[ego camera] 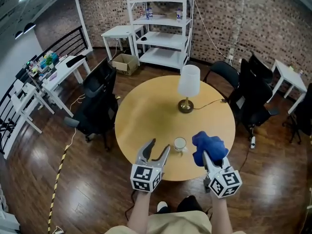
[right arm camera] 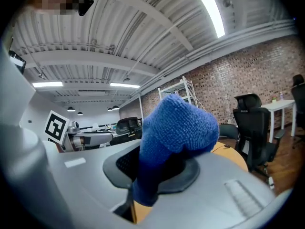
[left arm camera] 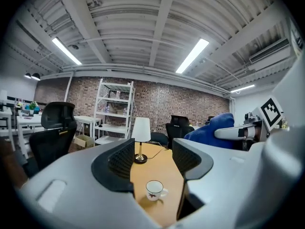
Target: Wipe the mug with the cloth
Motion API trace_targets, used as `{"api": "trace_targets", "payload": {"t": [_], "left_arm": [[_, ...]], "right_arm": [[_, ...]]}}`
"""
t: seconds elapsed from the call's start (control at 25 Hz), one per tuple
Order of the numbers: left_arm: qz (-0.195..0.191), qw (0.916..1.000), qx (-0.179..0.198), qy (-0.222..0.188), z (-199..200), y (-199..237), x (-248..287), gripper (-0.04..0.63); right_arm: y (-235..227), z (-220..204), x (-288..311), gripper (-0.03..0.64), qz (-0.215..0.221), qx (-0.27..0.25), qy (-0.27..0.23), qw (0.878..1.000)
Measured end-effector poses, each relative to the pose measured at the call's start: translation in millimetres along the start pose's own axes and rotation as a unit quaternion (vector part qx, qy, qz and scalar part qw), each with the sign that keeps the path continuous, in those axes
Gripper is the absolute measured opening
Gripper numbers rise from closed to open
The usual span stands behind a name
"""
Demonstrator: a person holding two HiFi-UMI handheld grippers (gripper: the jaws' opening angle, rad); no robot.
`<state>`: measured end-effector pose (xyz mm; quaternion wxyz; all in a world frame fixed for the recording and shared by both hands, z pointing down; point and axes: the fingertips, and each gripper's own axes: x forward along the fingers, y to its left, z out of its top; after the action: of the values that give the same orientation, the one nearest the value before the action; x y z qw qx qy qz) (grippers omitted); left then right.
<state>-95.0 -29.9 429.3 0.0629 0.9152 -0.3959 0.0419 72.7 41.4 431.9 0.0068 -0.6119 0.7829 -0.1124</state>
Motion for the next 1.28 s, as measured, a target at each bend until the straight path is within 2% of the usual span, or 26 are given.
{"api": "trace_targets", "payload": {"t": [0.16,0.28,0.36,0.48,0.6,0.8,0.92,1.04,1.12,1.2,1.28], "left_arm": [[-0.002,0.9989,-0.011,0.045,-25.9,14.1,46.0,0.227],[0.009,0.9953,-0.037,0.089,-59.5,29.9,85.2,0.227],[0.011,0.9893,-0.066,0.13,-91.8,34.7,107.2,0.227],[0.021,0.9758,-0.119,0.182,-141.7,36.9,133.4,0.229],[0.037,0.9578,-0.173,0.227,-178.7,34.8,151.1,0.244],[0.079,0.927,-0.222,0.292,-224.2,34.6,157.4,0.284],[0.079,0.9074,-0.265,0.316,-253.2,28.0,153.3,0.284],[0.058,0.8914,-0.308,0.327,-270.9,22.7,159.9,0.288],[0.057,0.8844,-0.319,0.336,-277.0,23.2,166.2,0.287],[0.06,0.8789,-0.317,0.351,-284.1,24.4,170.2,0.281],[0.057,0.8741,-0.308,0.371,-293.0,24.7,175.2,0.261]], "right_arm": [[-35.9,-10.1,34.9,0.074,0.001,0.009,0.017,1.0],[-63.3,-23.4,73.8,0.074,0.033,-0.007,0.044,0.998],[-82.3,-41.8,97.0,0.074,0.064,-0.024,0.081,0.994],[-115.5,-75.0,125.2,0.074,0.097,-0.033,0.13,0.986],[-140.9,-104.9,148.3,0.074,0.122,-0.026,0.169,0.978],[-154.4,-150.9,173.5,0.074,0.166,-0.026,0.227,0.959],[-154.5,-184.9,178.9,0.074,0.175,-0.034,0.265,0.948],[-154.0,-216.8,192.0,0.074,0.189,-0.054,0.304,0.932],[-148.9,-233.7,200.6,0.074,0.218,-0.073,0.328,0.916],[-138.4,-247.9,208.1,0.074,0.26,-0.105,0.348,0.895],[-128.9,-259.7,218.3,0.074,0.307,-0.151,0.363,0.867]]}}
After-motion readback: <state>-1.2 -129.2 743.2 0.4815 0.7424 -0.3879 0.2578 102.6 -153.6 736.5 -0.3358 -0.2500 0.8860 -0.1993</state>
